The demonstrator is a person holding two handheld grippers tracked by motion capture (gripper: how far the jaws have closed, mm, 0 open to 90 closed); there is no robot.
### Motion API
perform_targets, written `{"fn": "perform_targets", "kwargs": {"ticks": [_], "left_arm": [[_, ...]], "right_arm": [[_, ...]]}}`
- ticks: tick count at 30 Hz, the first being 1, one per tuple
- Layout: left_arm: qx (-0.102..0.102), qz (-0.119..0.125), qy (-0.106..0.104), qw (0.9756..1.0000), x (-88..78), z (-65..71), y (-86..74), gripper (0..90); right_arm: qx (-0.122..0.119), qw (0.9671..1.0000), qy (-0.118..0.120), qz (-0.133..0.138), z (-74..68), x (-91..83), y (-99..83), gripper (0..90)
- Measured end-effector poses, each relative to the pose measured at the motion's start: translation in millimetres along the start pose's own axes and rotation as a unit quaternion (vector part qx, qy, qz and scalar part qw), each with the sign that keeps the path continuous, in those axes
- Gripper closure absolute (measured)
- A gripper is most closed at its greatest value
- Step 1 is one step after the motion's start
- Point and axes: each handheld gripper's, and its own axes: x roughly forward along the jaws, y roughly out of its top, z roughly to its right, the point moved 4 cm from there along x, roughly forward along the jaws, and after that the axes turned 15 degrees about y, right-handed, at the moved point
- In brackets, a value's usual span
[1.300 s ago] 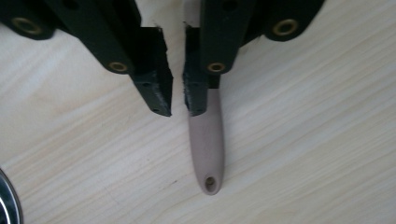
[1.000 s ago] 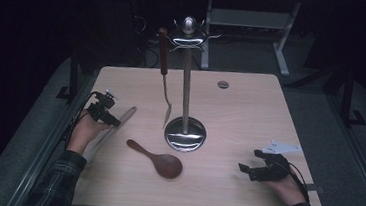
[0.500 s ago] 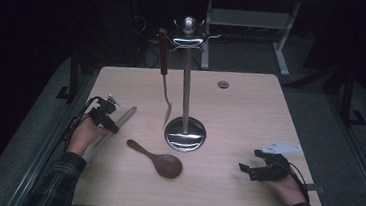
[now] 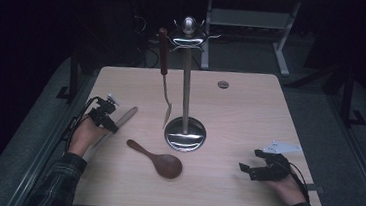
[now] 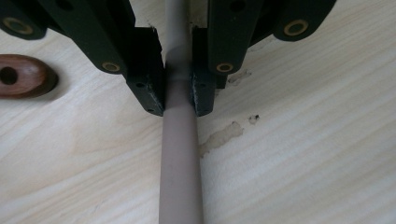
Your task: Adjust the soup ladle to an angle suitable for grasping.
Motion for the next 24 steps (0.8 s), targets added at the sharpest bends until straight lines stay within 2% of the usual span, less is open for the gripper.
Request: {"fn": "perform_targets", "kwargs": {"ticks": [3, 6, 10, 14, 17, 20, 21, 22, 23, 24], "left_arm": [[-0.011, 0.023, -0.006, 0.9997, -8.1, -2.6, 0.9, 76.0], [-0.018, 0.054, -0.012, 0.9983, -18.7, -4.5, 1.7, 76.0], [-0.023, 0.104, -0.017, 0.9941, -34.0, -7.6, 0.8, 76.1], [-0.039, 0.165, -0.022, 0.9853, -51.7, -9.2, -2.4, 76.1], [-0.049, 0.205, -0.032, 0.9771, -64.2, -8.7, -6.7, 76.1], [-0.058, 0.244, -0.04, 0.9671, -75.7, -7.9, -11.9, 76.2], [-0.058, 0.253, -0.04, 0.9651, -78.2, -8.1, -13.4, 76.2], [-0.059, 0.264, -0.042, 0.9619, -81.4, -8.3, -15.3, 76.2], [-0.059, 0.276, -0.044, 0.9585, -84.5, -8.6, -16.9, 76.2], [-0.066, 0.289, -0.045, 0.9541, -87.5, -8.1, -18.1, 76.2]], "right_arm": [[-0.002, 1.0, 0.0, 0.0, 0.3, 0.2, -0.1, 15.3], [-0.002, 1.0, 0.0, 0.0, 0.1, 0.2, 0.0, 15.3], [-0.001, 1.0, -0.001, 0.0, 0.2, 0.3, 0.0, 15.3], [-0.001, 1.0, -0.001, 0.0, 0.3, 0.2, 0.0, 15.4], [-0.001, 1.0, 0.0, 0.001, 0.1, 0.2, 0.1, 15.4], [0.0, 1.0, 0.0, 0.001, 0.2, 0.1, 0.0, 15.4], [-0.001, 1.0, 0.0, 0.001, 0.0, 0.3, 0.1, 15.4], [0.0, 1.0, 0.0, 0.001, -0.2, 0.2, 0.1, 15.4], [0.0, 1.0, 0.0, 0.001, -0.4, 0.2, 0.2, 15.4], [0.0, 1.0, 0.0, 0.001, -0.5, 0.2, 0.2, 15.4]]}}
